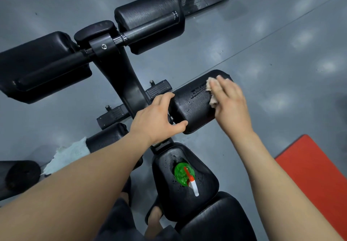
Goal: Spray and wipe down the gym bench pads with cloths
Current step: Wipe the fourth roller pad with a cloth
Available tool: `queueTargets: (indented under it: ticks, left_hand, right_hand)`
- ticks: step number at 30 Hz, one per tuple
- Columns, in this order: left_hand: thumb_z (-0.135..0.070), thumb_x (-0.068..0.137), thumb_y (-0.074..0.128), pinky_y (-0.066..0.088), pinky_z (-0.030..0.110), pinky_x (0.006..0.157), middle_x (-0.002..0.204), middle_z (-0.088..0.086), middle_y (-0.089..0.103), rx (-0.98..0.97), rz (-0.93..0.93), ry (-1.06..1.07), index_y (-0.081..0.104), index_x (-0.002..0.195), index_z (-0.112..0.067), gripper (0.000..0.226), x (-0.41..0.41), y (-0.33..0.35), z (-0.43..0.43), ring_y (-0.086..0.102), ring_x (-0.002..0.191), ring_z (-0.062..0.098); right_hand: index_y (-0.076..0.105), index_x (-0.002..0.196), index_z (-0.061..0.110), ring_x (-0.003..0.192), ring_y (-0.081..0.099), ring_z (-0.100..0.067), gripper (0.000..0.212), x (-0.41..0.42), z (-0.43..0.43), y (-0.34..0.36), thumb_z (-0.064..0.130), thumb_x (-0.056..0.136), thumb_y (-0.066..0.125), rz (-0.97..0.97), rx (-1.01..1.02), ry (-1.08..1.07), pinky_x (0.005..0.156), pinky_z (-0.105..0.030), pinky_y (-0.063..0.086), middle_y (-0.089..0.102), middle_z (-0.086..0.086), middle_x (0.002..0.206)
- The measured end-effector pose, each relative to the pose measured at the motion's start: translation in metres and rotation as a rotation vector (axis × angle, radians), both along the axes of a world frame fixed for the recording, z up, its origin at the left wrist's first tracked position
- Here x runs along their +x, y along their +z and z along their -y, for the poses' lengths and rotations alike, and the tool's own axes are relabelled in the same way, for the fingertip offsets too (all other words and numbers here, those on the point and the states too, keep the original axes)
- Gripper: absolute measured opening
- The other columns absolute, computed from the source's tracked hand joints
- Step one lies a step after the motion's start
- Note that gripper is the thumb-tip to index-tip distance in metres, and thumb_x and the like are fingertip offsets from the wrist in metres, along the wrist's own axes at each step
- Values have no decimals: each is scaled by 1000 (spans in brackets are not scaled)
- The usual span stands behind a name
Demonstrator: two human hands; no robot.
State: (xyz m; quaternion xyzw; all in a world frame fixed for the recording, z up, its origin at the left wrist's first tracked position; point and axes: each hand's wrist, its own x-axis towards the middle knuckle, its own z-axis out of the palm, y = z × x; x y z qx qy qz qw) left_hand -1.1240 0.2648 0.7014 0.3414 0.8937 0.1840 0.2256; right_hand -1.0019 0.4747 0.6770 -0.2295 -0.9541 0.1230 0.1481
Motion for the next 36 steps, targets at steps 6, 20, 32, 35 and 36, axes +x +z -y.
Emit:
queueTargets:
  ticks: [6,20,32,35,36]
  left_hand:
    - [-75,89,47,45,39,93,155,-14,37,22,16,44,21,151,-40,76,0,0,0,63,111,16]
    - [-79,82,51,44,39,100,159,-14,32,-17,0,34,18,157,-38,92,0,-1,-3,54,130,16]
    - [-50,96,44,45,41,99,158,-13,34,13,60,47,23,156,-35,65,-1,1,-2,57,116,13]
    - [-46,98,43,43,39,98,158,-13,33,18,62,43,23,156,-34,63,0,2,-2,56,119,13]
    - [-44,98,43,42,38,98,159,-13,33,22,62,42,24,156,-34,62,0,1,-2,55,121,14]
  right_hand:
    - [57,143,9,134,44,-41,65,-9,-10,-4,-13,83,45,-94,-138,-178,117,-31,30,48,-17,151]
    - [52,147,8,149,29,-41,67,-7,5,0,-9,84,34,-124,-225,-235,125,-28,15,40,-17,158]
    - [62,139,11,127,48,-41,37,3,20,-6,24,104,56,-146,70,86,105,-51,45,56,-13,143]
    - [67,129,11,111,49,-41,32,-6,-1,-2,22,101,55,-224,-16,-190,97,-47,47,58,-17,129]
    - [69,125,12,109,49,-40,31,-10,-1,0,22,101,54,-241,-56,-251,96,-45,47,58,-16,125]
